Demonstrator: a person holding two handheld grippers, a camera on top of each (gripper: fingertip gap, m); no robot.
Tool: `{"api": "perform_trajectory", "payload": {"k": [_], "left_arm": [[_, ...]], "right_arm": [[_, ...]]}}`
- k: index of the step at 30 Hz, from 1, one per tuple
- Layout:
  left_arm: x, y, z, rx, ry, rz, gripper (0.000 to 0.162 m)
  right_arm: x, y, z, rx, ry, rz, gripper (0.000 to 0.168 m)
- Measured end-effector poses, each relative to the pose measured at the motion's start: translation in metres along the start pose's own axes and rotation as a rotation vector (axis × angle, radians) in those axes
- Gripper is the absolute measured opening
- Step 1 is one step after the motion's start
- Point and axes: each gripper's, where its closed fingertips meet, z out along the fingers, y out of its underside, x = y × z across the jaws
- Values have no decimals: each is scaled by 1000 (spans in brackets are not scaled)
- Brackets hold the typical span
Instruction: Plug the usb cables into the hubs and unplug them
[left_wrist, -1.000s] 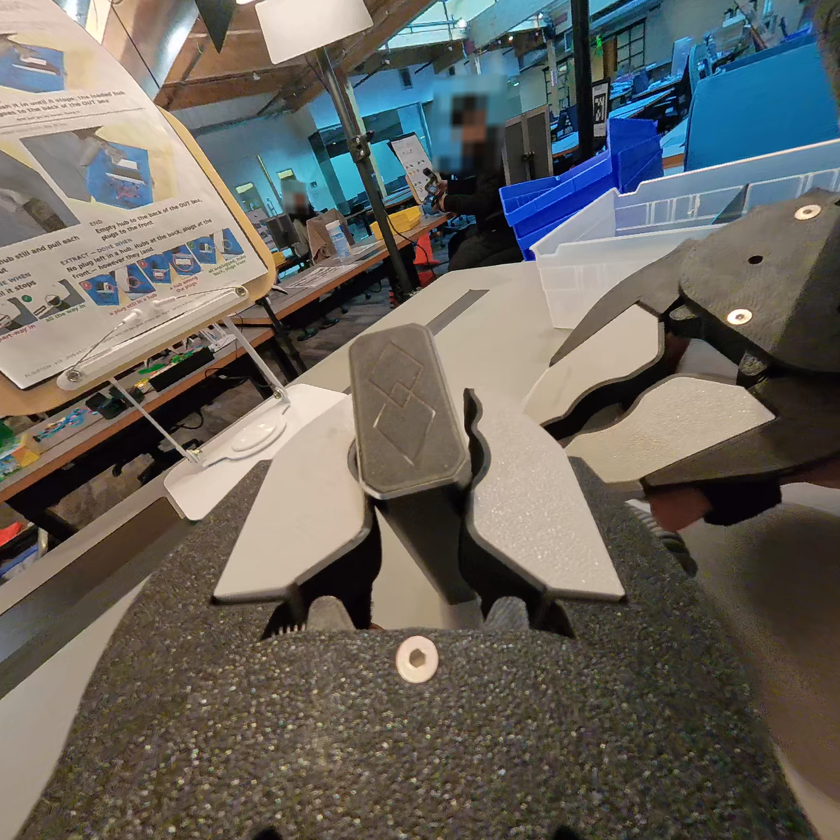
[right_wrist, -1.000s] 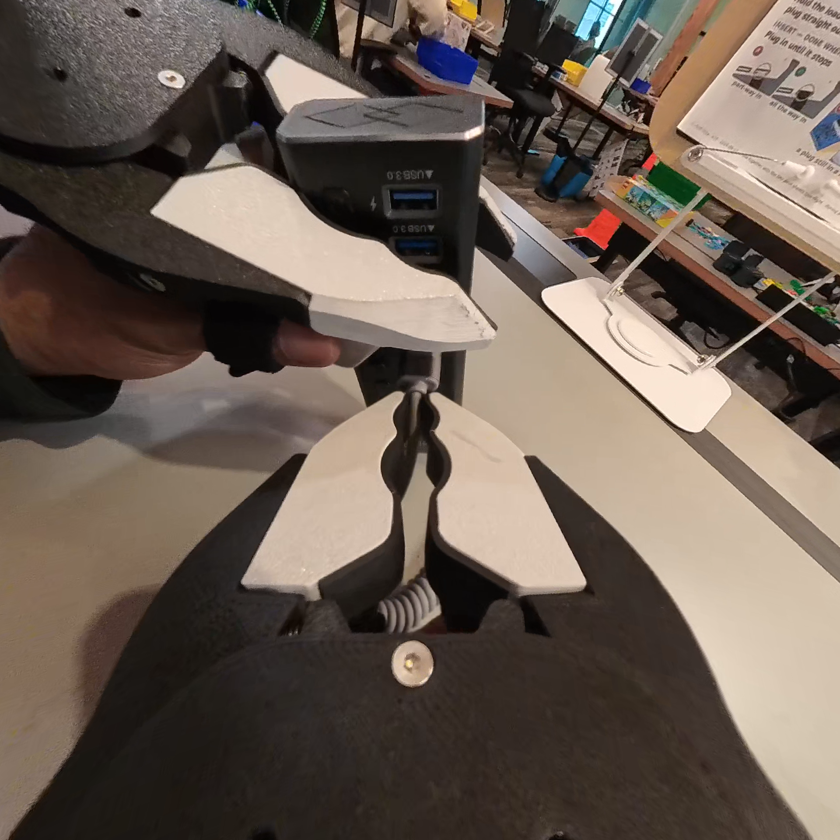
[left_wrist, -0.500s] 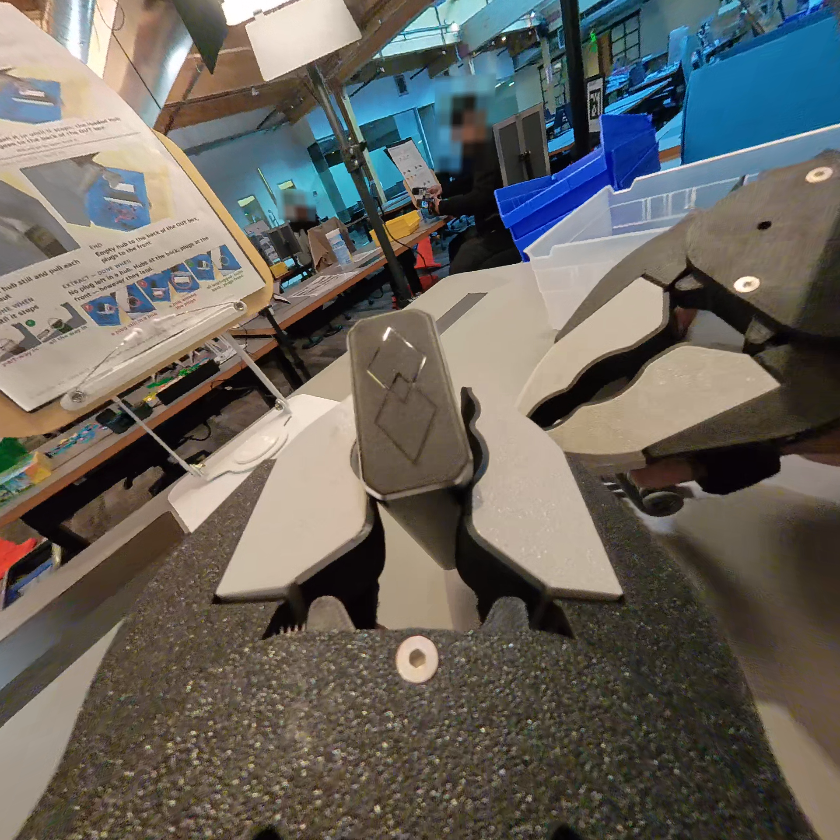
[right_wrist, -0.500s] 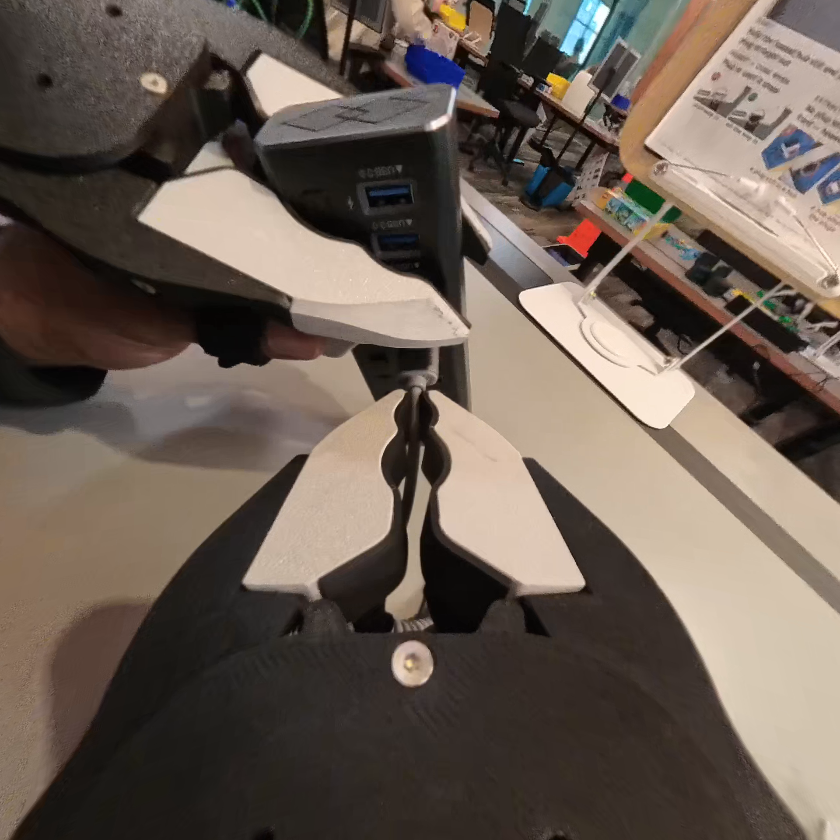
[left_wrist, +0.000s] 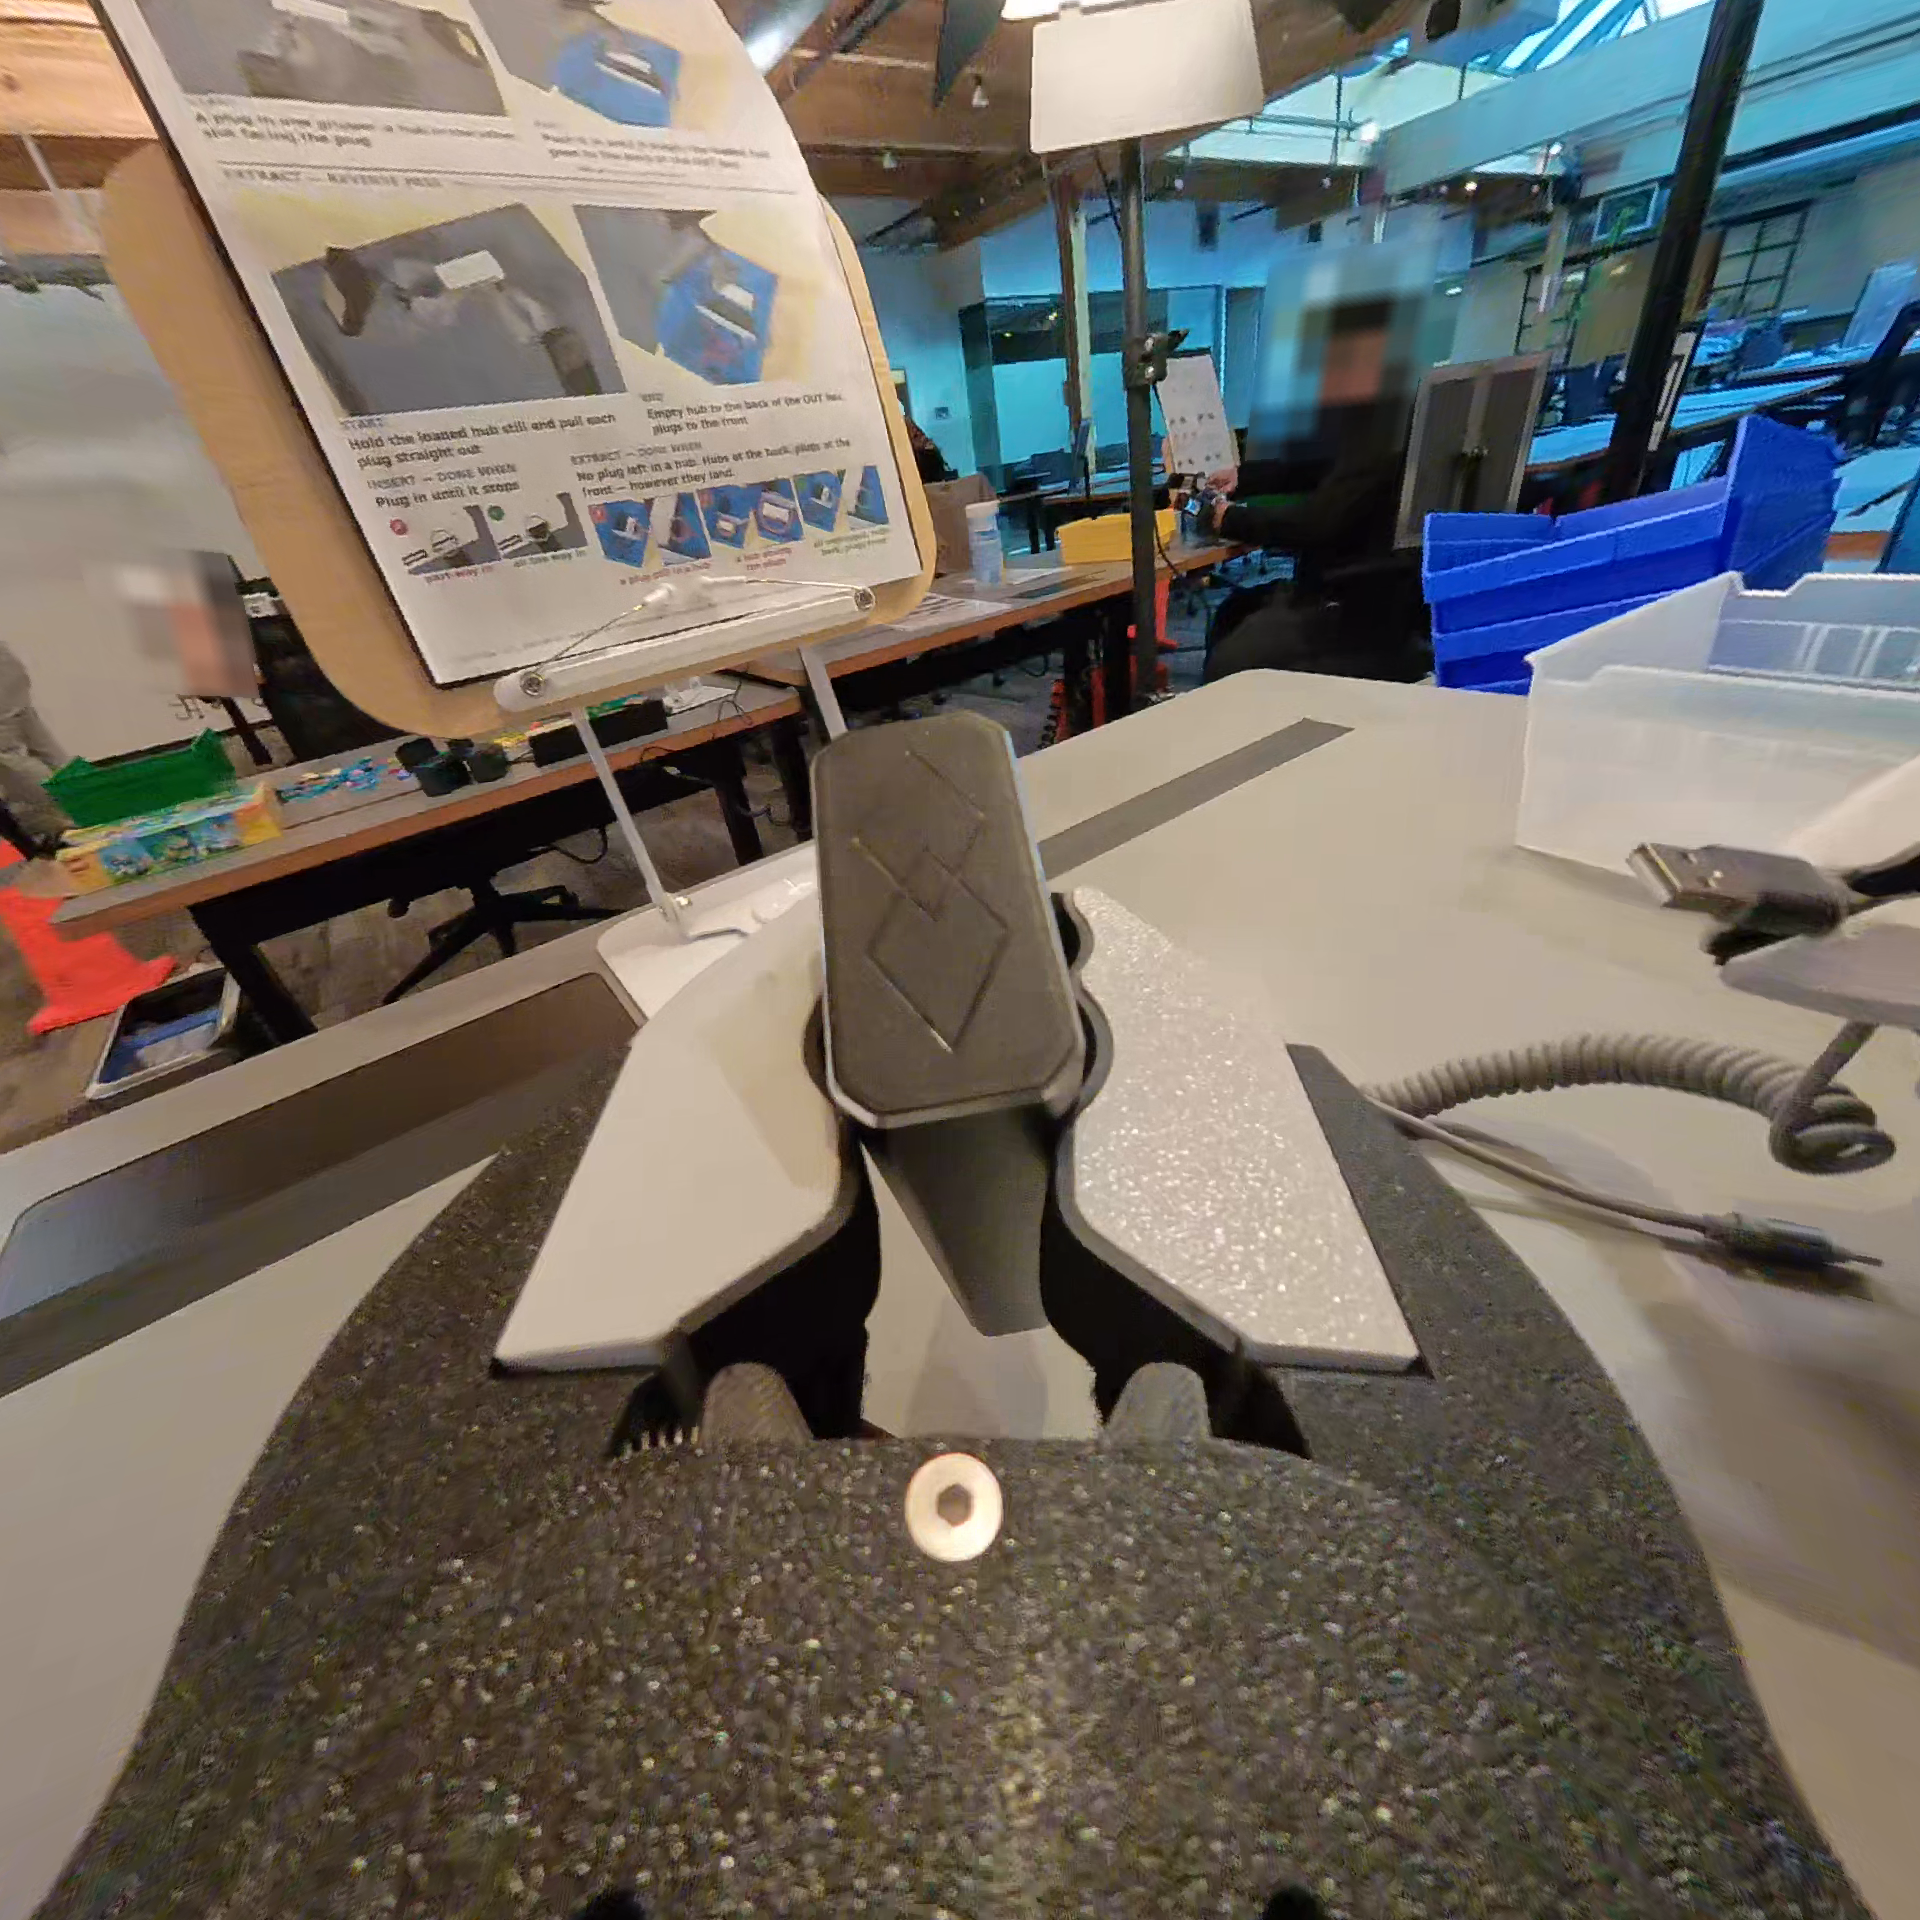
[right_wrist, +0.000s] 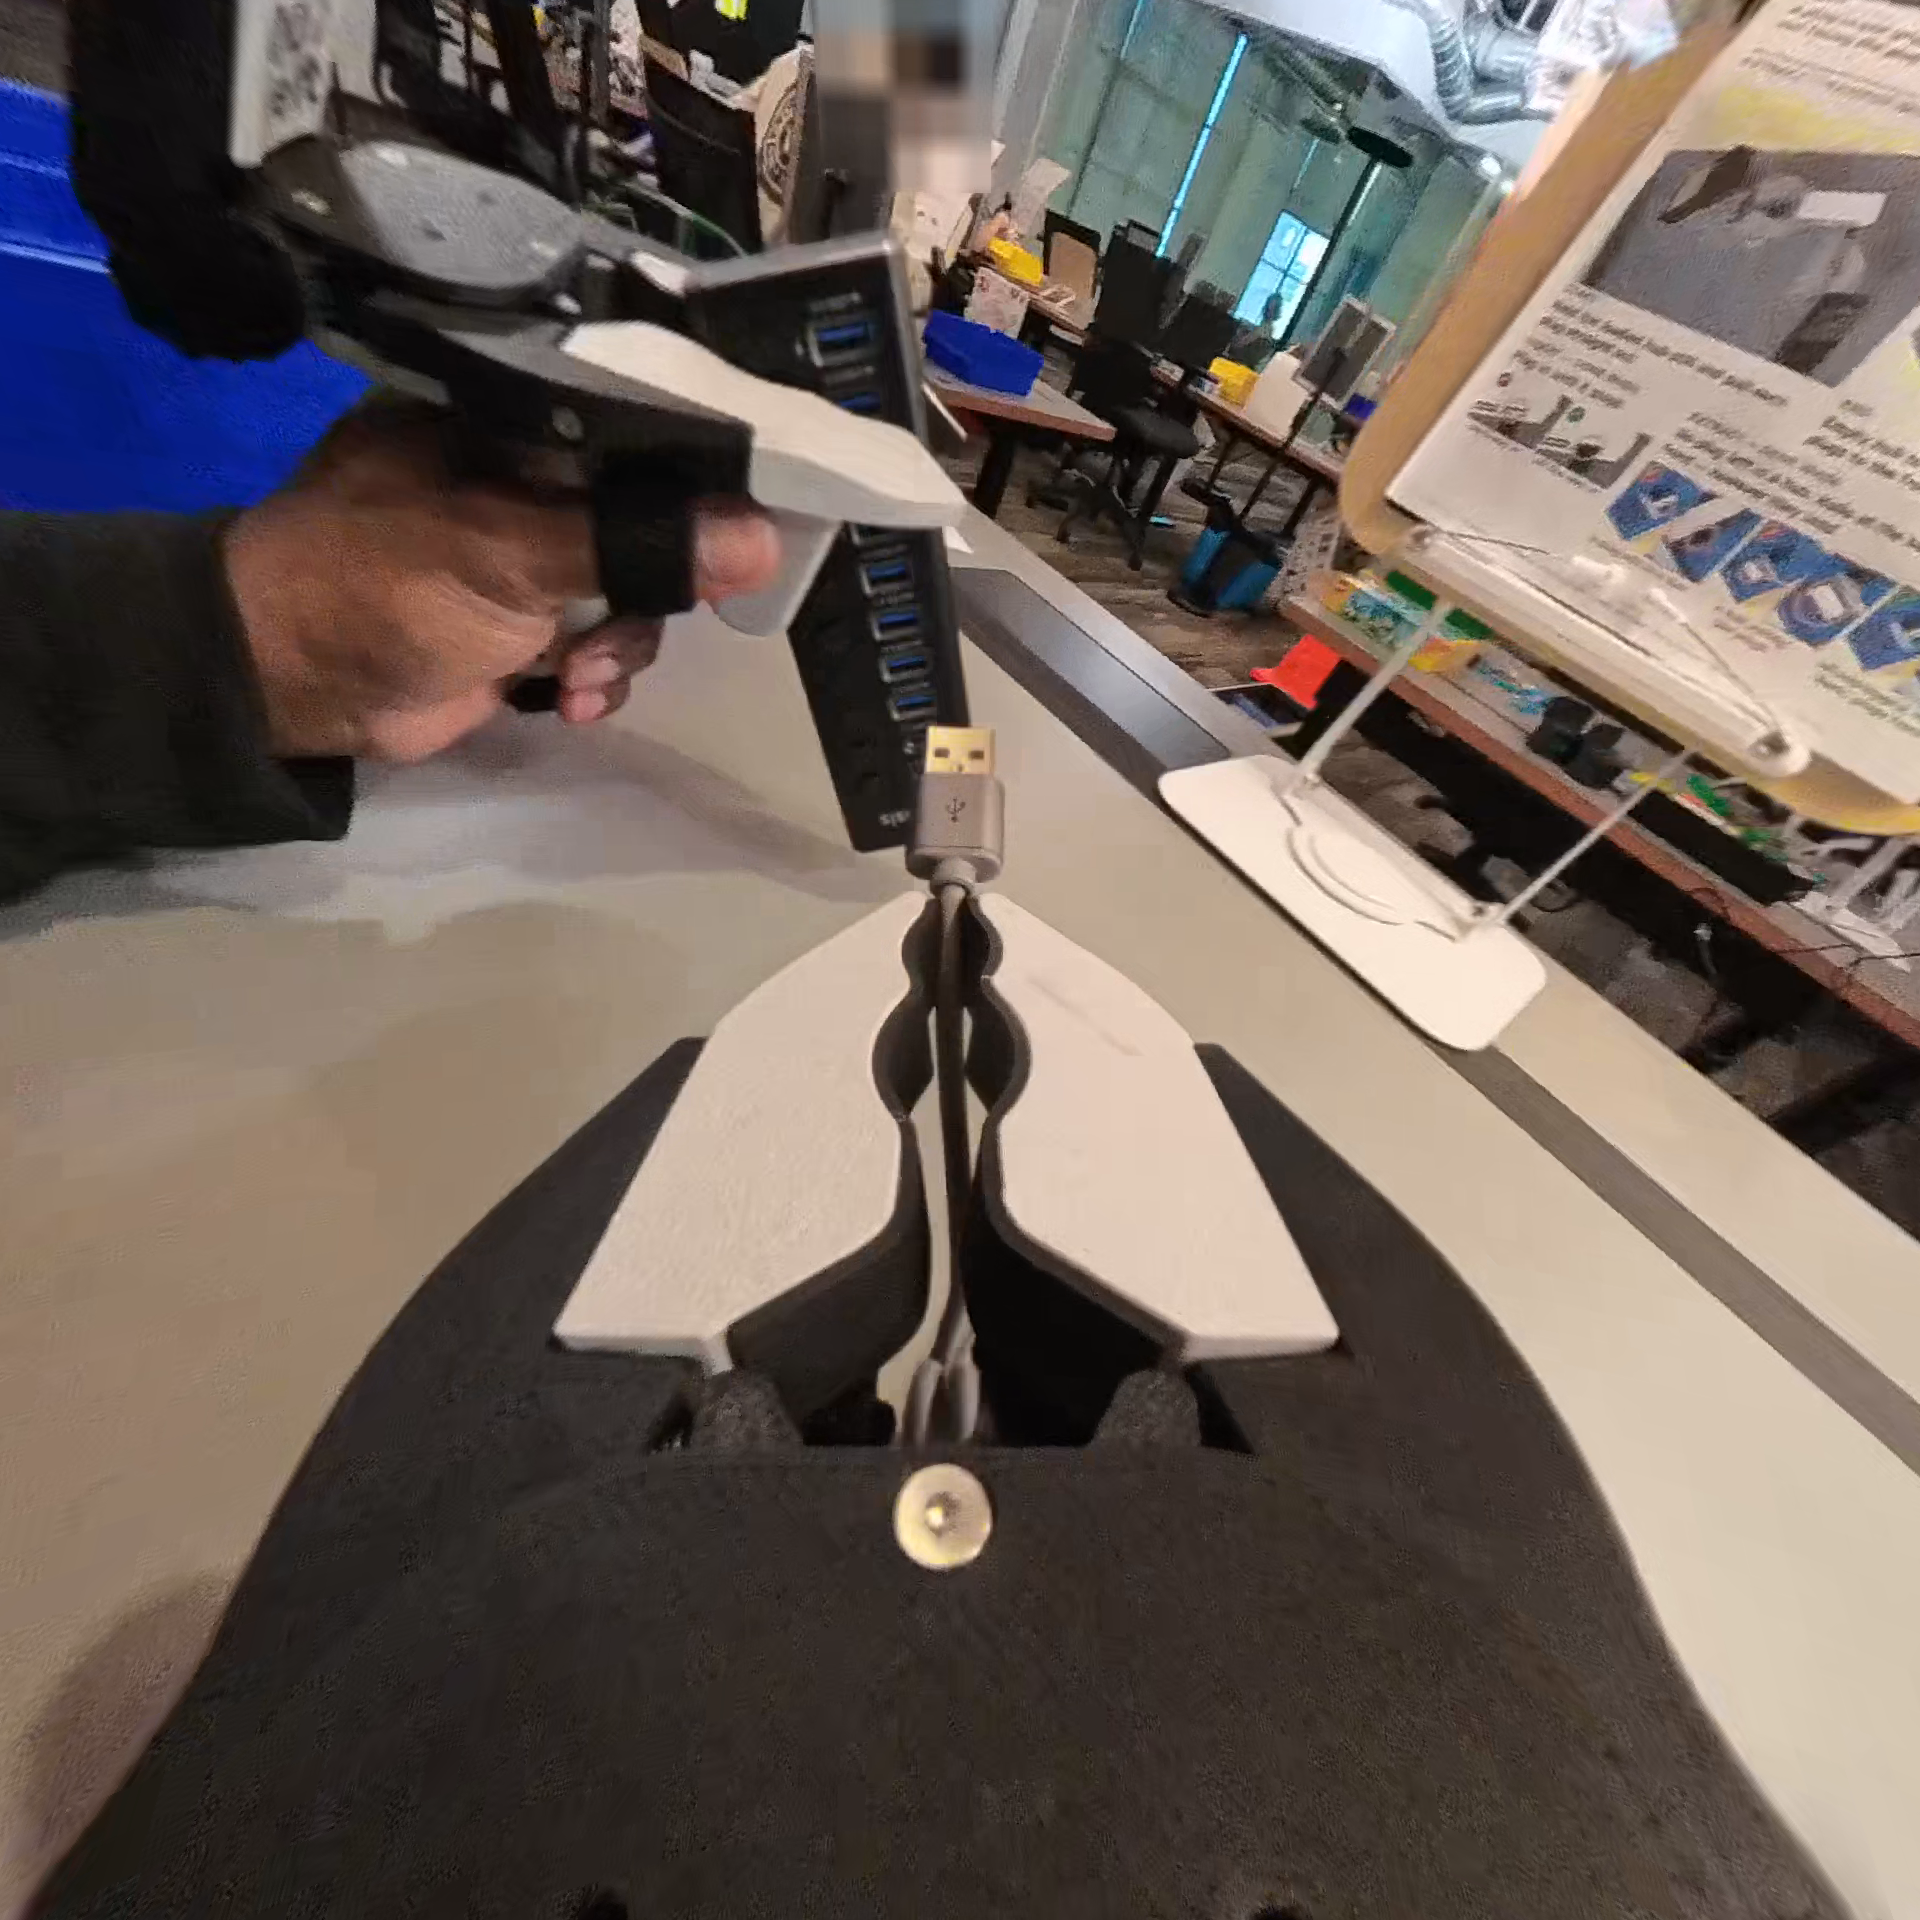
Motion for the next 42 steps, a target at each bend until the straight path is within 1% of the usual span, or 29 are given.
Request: {"api": "perform_trajectory", "payload": {"k": [2, 5, 7, 10, 13, 16, 19, 21, 24, 27, 29, 32, 34, 37, 40, 42], "left_arm": [[6, 4, 3, -7, 37, -18, 35], [18, 11, 10, -41, 100, -13, 35], [25, 18, 13, -66, 114, 13, 35], [31, 23, 15, -89, 116, 52, 35], [32, 23, 15, -93, 122, 53, 35], [32, 22, 15, -95, 124, 42, 35], [31, 23, 15, -100, 124, 35, 35], [31, 23, 15, -105, 123, 38, 35], [32, 23, 15, -110, 122, 42, 35], [34, 23, 15, -112, 124, 51, 35], [35, 23, 15, -114, 126, 56, 35], [35, 23, 15, -114, 127, 58, 35], [35, 23, 15, -114, 128, 57, 35], [35, 23, 15, -112, 130, 57, 35], [35, 23, 15, -109, 129, 57, 35], [35, 23, 15, -106, 129, 54, 35]], "right_arm": [[1, -12, 0, 28, -22, 74, 1], [16, -16, -12, 39, 7, 114, 1], [26, -23, -22, 52, 15, 172, 1], [44, -53, -45, 91, 50, 198, 1], [59, -99, -75, 145, 67, 189, 2], [81, -153, -110, 193, 103, 139, 2], [114, -201, -151, 214, 213, 33, 2], [136, -227, -180, 215, 289, -24, 2], [172, -255, -219, 192, 422, -115, 2], [204, -268, -250, 151, 532, -181, 2], [221, -264, -264, 126, 584, -191, 2], [244, -240, -277, 70, 650, -209, 2], [257, -213, -285, 27, 689, -196, 2], [268, -161, -293, -39, 723, -133, 2], [266, -109, -298, -84, 722, -50, 2], [259, -80, -298, -120, 705, -6, 1]]}}
